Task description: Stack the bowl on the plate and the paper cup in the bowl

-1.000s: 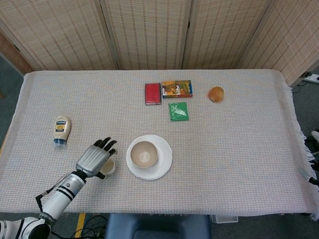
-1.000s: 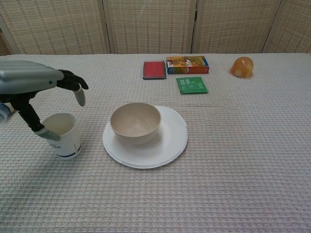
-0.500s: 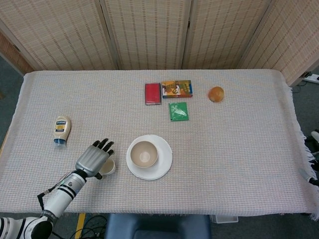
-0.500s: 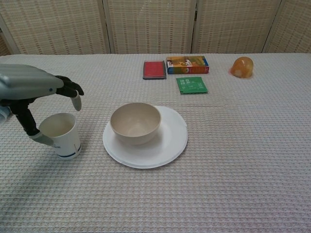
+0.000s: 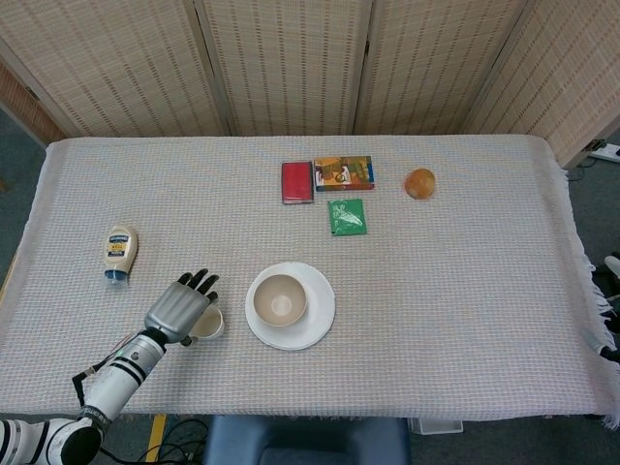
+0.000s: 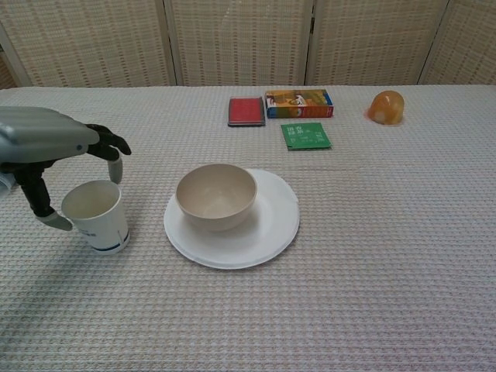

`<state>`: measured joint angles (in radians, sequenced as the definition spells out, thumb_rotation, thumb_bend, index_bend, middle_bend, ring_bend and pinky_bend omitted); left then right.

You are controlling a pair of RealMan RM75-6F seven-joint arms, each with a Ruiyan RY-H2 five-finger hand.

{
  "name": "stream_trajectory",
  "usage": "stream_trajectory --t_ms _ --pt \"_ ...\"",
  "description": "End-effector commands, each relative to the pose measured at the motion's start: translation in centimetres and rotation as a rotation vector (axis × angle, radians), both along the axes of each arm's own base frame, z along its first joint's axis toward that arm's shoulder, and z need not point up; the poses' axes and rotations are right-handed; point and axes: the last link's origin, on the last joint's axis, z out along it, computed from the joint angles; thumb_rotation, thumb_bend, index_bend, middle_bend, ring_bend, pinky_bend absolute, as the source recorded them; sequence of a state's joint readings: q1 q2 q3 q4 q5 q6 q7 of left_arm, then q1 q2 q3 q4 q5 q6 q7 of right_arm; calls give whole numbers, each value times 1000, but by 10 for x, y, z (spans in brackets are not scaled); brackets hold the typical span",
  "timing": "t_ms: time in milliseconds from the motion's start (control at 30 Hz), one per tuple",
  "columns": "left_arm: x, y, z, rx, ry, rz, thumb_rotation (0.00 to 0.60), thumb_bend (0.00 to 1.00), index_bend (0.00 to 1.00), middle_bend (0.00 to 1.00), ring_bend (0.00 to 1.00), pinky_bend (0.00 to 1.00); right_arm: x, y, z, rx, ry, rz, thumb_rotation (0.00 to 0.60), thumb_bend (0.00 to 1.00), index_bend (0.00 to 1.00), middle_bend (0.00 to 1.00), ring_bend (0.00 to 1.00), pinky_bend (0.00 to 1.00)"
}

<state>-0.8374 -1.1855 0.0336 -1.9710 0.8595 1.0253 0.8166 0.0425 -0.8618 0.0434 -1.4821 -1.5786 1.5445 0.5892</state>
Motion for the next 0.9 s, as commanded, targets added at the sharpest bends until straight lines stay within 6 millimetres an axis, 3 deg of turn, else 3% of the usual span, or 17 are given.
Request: stream_trajectory --t_ms 33,367,600,900 --pt "-1 -1 -1 -2 -4 2 592 153 352 109 0 201 0 0 0 1 1 0 600 259 10 21 0 0" --pt "2 -3 -2 -6 -33 -3 600 153 429 109 0 201 0 0 0 0 1 -1 600 259 10 21 0 0" --pt "11 0 8 5 -69 13 600 153 439 110 0 201 -1 -1 0 0 0 -4 600 259 10 21 0 0" --pt "38 22 28 55 -92 -4 600 152 441 116 0 201 -1 -3 -2 3 6 -10 600 259 10 21 0 0"
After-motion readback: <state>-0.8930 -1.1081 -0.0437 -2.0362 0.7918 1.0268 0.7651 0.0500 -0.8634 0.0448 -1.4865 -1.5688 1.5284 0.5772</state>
